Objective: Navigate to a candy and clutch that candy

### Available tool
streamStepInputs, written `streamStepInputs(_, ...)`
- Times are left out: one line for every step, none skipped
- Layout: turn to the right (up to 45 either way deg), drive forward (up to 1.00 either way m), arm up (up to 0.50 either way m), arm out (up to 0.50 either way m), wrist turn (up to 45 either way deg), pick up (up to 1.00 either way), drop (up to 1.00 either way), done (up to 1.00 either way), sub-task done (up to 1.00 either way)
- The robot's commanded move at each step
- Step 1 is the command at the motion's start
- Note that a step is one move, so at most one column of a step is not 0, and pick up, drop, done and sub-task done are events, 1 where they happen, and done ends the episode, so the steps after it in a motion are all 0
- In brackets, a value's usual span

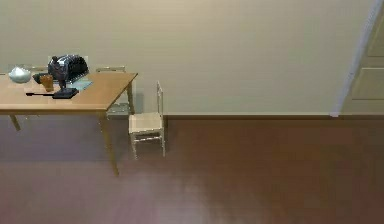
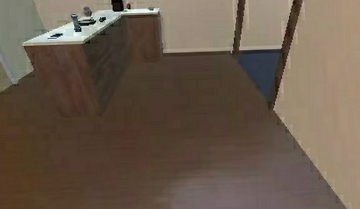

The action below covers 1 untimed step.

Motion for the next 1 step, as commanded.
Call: streamStepInputs(45.0,0.00,0.00,0.00,0.0,0.00,0.00,0.00,0.00)
